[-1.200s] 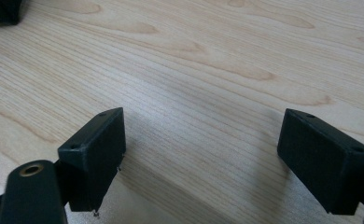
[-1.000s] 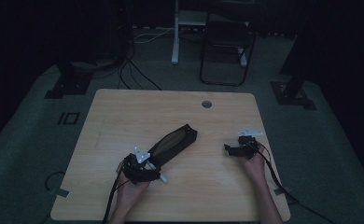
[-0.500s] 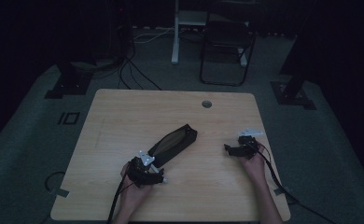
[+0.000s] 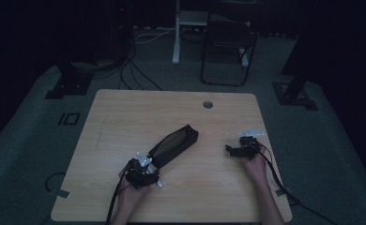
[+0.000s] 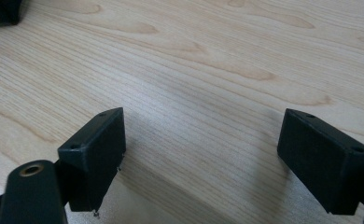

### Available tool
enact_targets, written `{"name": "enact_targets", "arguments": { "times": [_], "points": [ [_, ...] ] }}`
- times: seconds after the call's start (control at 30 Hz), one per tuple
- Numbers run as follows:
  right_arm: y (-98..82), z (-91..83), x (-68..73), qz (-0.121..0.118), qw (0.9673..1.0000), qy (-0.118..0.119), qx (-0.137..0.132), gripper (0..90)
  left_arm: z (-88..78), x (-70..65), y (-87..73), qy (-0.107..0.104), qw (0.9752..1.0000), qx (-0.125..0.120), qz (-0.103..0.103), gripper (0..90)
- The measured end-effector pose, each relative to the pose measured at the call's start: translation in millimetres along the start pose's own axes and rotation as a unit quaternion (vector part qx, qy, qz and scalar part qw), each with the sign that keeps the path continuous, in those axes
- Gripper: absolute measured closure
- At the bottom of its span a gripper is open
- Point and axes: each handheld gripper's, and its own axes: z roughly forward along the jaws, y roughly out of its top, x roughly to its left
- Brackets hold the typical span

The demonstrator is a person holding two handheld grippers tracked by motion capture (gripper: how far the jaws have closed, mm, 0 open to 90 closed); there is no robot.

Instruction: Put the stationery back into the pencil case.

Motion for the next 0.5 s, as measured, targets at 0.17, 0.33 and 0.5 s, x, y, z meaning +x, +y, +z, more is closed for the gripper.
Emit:
{"name": "enact_targets", "arguments": {
  "times": [0.17, 0.33, 0.5],
  "points": [
    [0.0, 0.0, 0.0, 0.0, 1.0, 0.0, 0.0, 15.1, -2.6, 17.0, 0.9, 0.02, 0.9995, 0.003, -0.024, 54.3],
    [0.0, 0.0, 0.0, 0.0, 1.0, 0.0, 0.0, 15.1, -3.1, 35.3, 2.3, 0.028, 0.9986, 0.006, -0.044, 71.0],
    [0.0, 0.0, 0.0, 0.0, 1.0, 0.0, 0.0, 15.2, -4.0, 43.6, 2.4, 0.03, 0.9989, 0.01, -0.035, 76.0]
  ]
}}
